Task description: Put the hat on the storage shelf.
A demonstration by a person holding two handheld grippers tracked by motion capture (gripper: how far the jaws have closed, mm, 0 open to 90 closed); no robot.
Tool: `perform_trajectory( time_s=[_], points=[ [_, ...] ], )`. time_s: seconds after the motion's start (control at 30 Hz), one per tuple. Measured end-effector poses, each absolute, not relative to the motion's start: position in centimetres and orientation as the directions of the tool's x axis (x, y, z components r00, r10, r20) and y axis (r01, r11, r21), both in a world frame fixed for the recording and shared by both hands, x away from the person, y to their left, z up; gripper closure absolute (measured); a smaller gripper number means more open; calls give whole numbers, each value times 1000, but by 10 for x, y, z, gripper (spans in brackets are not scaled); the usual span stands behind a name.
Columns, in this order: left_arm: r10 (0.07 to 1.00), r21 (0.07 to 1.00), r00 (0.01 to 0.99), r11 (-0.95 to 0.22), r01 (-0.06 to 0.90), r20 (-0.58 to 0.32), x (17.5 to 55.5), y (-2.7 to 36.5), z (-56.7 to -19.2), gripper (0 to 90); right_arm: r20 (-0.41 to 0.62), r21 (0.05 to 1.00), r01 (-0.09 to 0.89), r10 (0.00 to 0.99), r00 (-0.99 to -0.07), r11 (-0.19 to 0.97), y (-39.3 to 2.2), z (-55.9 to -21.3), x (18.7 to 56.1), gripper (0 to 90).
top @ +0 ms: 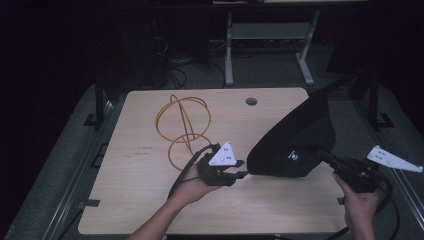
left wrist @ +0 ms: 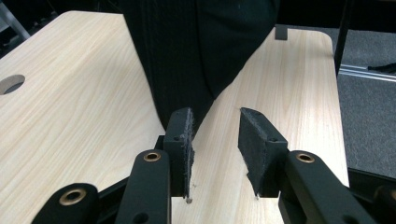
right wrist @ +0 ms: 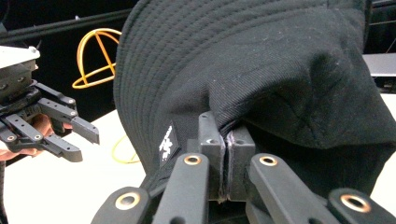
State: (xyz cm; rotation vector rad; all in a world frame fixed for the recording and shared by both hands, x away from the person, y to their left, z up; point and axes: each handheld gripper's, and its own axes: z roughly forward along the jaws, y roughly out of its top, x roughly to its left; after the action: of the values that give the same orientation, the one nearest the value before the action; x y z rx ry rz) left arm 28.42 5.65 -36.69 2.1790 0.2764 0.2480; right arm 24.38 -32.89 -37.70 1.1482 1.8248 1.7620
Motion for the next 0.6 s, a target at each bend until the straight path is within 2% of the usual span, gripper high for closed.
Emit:
perform_trajectory(
  time_s=[0.1,0.6],
  points=[
    [286,817,956,-566,111,68,283,61,-370,626,242,954,293,753,-612,-69,-328,-369,246,878],
    [303,808,951,-573,135,56,272,82,-390,614,198,958,288,750,-631,-10,-326,-348,253,878]
  ],
)
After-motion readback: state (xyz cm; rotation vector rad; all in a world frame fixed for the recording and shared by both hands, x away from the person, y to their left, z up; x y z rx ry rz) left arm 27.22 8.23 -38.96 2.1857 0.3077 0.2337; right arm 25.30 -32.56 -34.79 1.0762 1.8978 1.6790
